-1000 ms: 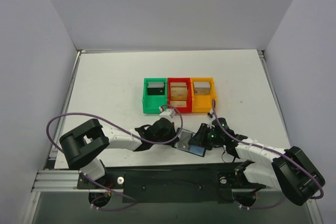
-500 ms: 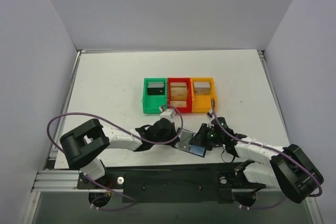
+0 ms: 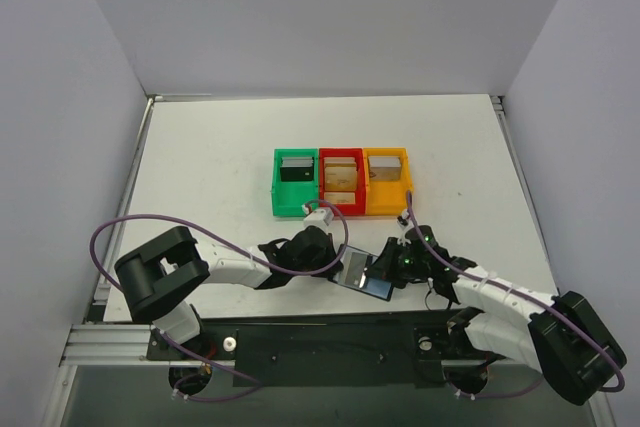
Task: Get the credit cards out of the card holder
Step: Remove the credit card from the card holder.
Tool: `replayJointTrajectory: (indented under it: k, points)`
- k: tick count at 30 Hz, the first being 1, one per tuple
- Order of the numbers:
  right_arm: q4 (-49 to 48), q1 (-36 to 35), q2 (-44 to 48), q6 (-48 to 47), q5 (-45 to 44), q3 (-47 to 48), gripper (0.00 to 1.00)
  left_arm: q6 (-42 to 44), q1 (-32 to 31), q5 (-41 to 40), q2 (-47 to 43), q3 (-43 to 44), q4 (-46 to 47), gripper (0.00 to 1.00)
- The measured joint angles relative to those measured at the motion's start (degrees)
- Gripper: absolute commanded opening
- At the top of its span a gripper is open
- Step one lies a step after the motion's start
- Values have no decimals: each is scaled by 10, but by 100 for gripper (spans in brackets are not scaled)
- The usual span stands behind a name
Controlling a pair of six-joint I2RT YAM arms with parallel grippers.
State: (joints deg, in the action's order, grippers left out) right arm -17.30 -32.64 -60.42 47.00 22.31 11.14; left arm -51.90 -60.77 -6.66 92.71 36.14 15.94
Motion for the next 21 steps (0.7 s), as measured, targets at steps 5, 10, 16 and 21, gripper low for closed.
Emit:
replayJointTrajectory:
  k: [5, 10, 16, 21]
  points:
    - [17, 1, 16, -6, -4, 0, 0, -5, 0, 0, 0, -1, 1, 0]
    - [29, 4, 30, -9, -4, 0, 10, -10, 1, 0, -1, -8, 11, 0]
    - [23, 4, 24, -9, 6, -2, 22, -11, 1, 0, -1, -9, 13, 0]
    - [2, 4, 7, -5, 16, -2, 24, -11, 1, 0, -1, -10, 14, 0]
